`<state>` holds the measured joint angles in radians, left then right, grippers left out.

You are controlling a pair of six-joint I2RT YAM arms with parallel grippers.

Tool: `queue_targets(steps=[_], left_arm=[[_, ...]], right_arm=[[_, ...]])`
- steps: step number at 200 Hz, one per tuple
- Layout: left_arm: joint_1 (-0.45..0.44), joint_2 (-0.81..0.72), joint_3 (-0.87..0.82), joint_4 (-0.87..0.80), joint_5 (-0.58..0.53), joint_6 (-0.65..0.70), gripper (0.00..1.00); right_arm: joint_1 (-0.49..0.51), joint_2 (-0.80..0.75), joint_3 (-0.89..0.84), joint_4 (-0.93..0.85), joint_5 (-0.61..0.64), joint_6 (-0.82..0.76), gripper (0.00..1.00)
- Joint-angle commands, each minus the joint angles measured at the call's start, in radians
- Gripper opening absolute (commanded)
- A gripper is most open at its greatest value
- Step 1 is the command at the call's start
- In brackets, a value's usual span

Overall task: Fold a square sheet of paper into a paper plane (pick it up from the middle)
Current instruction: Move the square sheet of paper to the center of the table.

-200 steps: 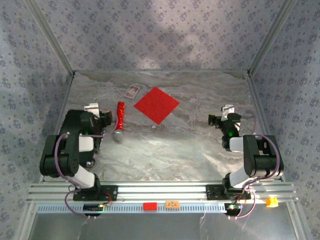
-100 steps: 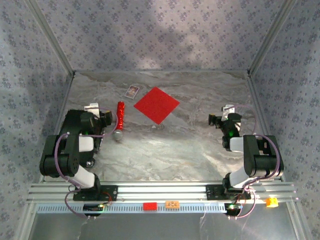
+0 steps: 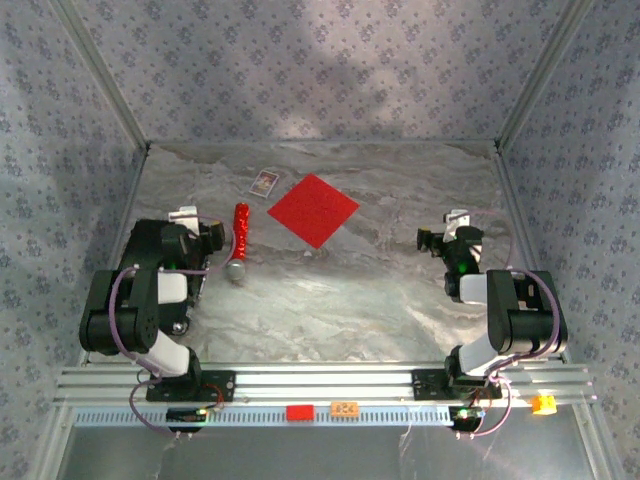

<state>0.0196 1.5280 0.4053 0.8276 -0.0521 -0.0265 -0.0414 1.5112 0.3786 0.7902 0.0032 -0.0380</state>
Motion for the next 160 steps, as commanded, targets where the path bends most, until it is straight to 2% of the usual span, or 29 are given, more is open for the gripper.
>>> queue_targets(steps=[1, 45, 74, 111, 143, 160], left_arm=[[0.000, 0.004, 0.005, -0.011, 0.032, 0.006, 1.00], [-0.028, -0.018, -0.037, 0.047, 0.013, 0.033, 1.00], [-0.028, -0.088, -0.028, -0.025, -0.025, 0.018, 1.00], [-0.028, -0.198, 0.013, -0.206, -0.047, -0.009, 1.00], [-0.029, -0.297, 0.054, -0.349, -0.058, -0.062, 1.00], [-0.027, -0.340, 0.097, -0.439, -0.050, -0.110, 1.00]], right_arm=[[0.006, 0.008, 0.014, 0.007, 0.008, 0.004, 0.99], [0.025, -0.006, -0.005, 0.030, 0.016, -0.017, 0.99], [0.028, -0.030, 0.004, -0.005, 0.012, -0.023, 0.99], [0.042, -0.136, 0.085, -0.242, 0.027, -0.021, 0.99], [0.102, -0.214, 0.147, -0.405, 0.094, -0.001, 0.99], [0.109, -0.255, 0.194, -0.505, 0.026, 0.076, 0.99]])
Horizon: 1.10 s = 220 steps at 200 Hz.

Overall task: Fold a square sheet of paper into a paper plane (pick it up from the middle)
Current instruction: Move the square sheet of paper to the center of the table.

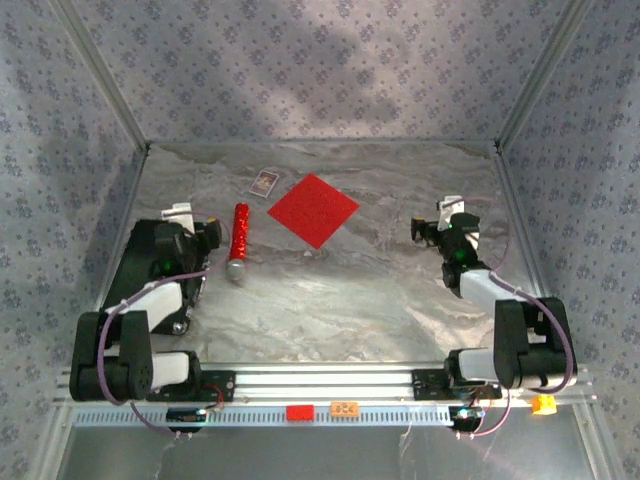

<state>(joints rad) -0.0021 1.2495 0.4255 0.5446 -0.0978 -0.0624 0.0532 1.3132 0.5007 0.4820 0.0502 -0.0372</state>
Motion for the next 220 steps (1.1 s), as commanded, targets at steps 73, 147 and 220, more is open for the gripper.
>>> queue_targets(steps=[73, 147, 220], left_arm=[[0.004, -0.007, 0.349, -0.514, 0.333, -0.365, 1.00], [-0.285, 0.410, 0.721, -0.710, 0.426, -0.275, 1.00], [-0.401, 0.766, 1.036, -0.858, 0.459, -0.290, 1.00]], right_arm=[[0.025, -0.073, 0.201, -0.471, -0.051, 0.531, 0.99], [0.097, -0.061, 0.193, -0.442, -0.297, 0.652, 0.99], [0.154, -0.104, 0.166, -0.453, -0.288, 0.715, 0.99]])
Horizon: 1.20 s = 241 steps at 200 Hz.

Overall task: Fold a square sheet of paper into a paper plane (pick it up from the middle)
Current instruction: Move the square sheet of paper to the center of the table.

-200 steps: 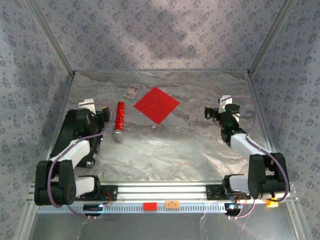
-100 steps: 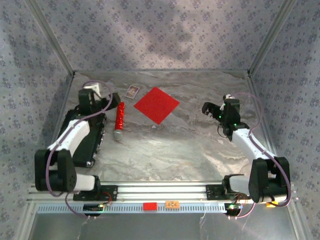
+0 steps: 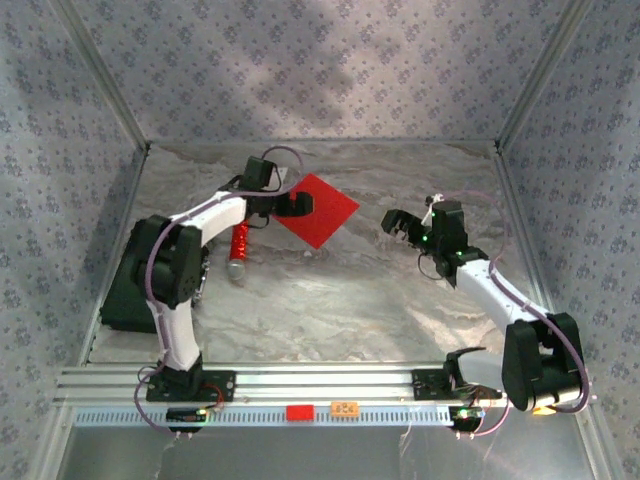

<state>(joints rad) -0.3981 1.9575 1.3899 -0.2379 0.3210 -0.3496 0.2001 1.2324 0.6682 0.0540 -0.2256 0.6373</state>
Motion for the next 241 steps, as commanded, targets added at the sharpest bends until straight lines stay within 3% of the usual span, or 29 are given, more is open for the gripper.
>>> queue_targets(steps=[1, 55, 104, 154, 203, 241], left_arm=[[-0.004, 0.061, 0.073, -0.076, 0.041, -0.004, 1.00], [-0.013, 0.165, 0.130, -0.090, 0.055, -0.056, 1.00], [-0.024, 0.157, 0.055, -0.053, 0.035, -0.108, 0.99], [-0.081, 0.080, -0.097, 0.026, -0.033, -0.233, 1.00], [-0.163, -0.061, -0.310, 0.179, -0.117, -0.448, 1.00], [-0.191, -0.137, -0.291, 0.146, -0.131, -0.360, 1.00]], right_arm=[[0.007, -0.024, -0.002, -0.026, -0.014, 0.040, 0.99], [0.016, -0.061, -0.034, 0.003, -0.036, 0.067, 0.99], [0.019, -0.065, -0.052, -0.025, -0.035, 0.054, 0.99], [0.021, -0.071, -0.022, -0.105, -0.046, 0.007, 0.99], [0.009, -0.094, -0.033, -0.107, -0.054, 0.034, 0.99], [-0.008, -0.094, -0.060, -0.053, -0.106, 0.071, 0.99]])
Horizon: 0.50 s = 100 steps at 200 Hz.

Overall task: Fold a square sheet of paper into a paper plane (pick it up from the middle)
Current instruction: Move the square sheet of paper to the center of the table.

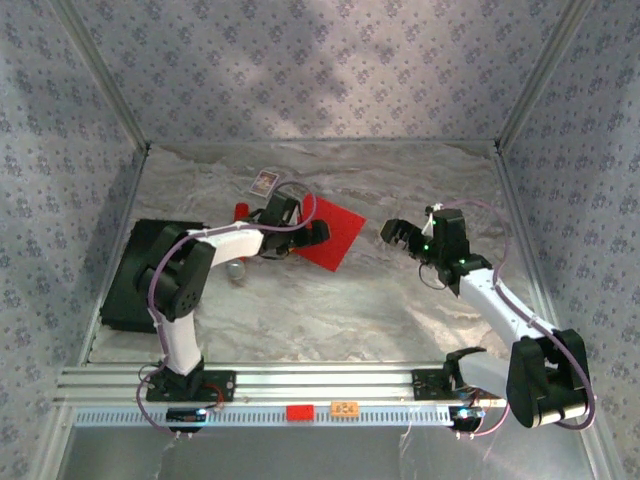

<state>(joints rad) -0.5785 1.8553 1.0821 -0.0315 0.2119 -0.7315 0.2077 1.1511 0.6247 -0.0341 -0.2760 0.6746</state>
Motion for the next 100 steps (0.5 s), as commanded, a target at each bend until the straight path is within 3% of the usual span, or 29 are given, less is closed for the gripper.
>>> queue_targets(steps=[1, 26, 65, 100], left_arm=[[-0.011, -0.034, 0.021, -0.065, -0.023, 0.029, 1.00], [0.007, -0.002, 0.115, -0.155, 0.023, 0.157, 1.00], [0.077, 0.085, 0.219, -0.204, 0.206, 0.281, 1.00], [0.088, 0.163, 0.318, -0.318, 0.212, 0.337, 1.00]], right_arm=[[-0.016, -0.014, -0.017, 0.037, -0.060, 0.035, 0.99], [-0.016, 0.002, -0.045, 0.106, -0.083, 0.080, 0.99], [0.004, 0.022, -0.092, 0.190, -0.037, 0.160, 0.99], [0.009, 0.029, -0.097, 0.204, -0.021, 0.194, 0.99]])
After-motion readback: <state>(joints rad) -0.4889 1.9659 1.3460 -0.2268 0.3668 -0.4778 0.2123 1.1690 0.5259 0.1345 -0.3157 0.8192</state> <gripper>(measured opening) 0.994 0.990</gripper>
